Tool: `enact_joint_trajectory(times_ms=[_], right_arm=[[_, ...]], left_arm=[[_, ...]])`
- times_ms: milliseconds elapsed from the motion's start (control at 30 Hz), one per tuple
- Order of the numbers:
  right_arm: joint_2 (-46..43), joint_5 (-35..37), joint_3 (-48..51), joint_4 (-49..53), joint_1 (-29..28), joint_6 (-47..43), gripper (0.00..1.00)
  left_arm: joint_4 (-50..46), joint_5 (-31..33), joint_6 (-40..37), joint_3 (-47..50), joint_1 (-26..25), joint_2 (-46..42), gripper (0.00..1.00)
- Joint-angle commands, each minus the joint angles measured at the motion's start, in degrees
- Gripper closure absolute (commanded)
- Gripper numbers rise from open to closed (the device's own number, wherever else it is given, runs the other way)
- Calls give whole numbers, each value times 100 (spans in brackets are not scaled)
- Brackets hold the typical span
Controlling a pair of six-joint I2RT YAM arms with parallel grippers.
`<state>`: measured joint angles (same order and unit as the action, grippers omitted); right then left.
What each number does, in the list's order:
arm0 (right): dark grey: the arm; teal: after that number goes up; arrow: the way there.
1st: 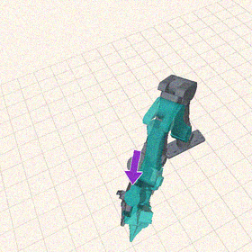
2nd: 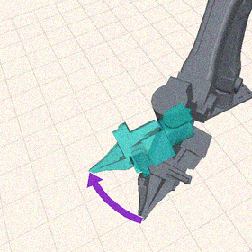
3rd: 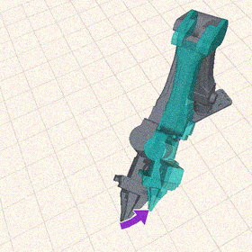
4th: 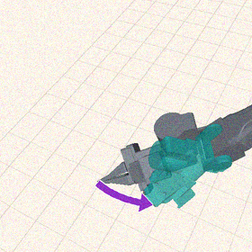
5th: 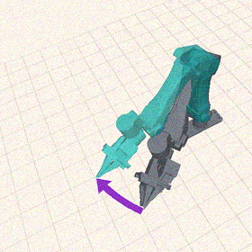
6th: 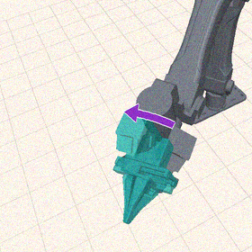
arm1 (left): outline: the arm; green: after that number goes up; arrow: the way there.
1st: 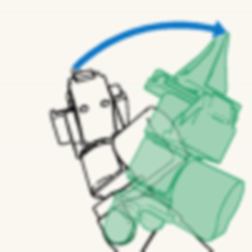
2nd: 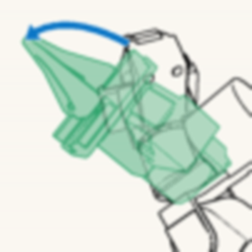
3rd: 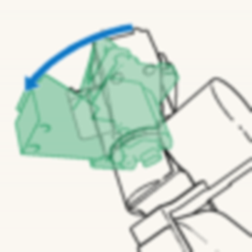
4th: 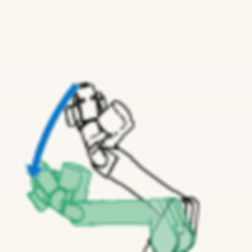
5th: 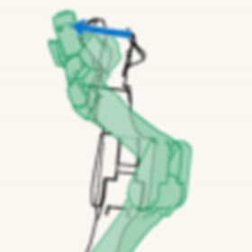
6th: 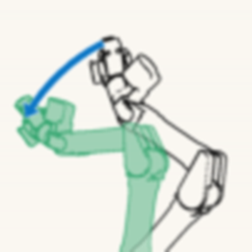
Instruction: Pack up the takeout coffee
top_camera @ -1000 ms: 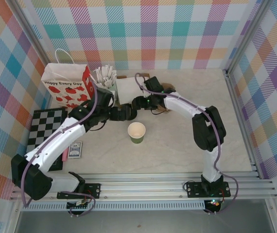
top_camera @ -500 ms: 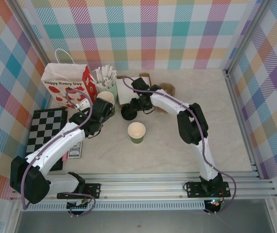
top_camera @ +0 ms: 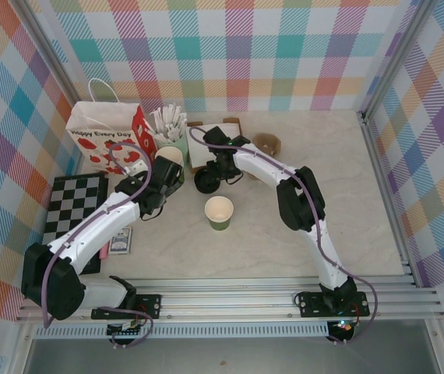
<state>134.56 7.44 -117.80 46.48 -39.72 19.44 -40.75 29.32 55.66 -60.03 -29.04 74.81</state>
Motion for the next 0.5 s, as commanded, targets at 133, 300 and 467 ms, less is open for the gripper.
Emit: enact_joint_trajectory(times_ms=[133,300,467], right_arm=[[-10,574,-349,283,-140,-285,76],[-153,798,-317,198,-176,-409,82],[-182,872,-348,152,-185,-441,88]], left_arm=[[16,-201,-206,-62,97,77,0],[161,-303,-320,-26,102,56,0],[205,-371,-361,-18,100,63,0]])
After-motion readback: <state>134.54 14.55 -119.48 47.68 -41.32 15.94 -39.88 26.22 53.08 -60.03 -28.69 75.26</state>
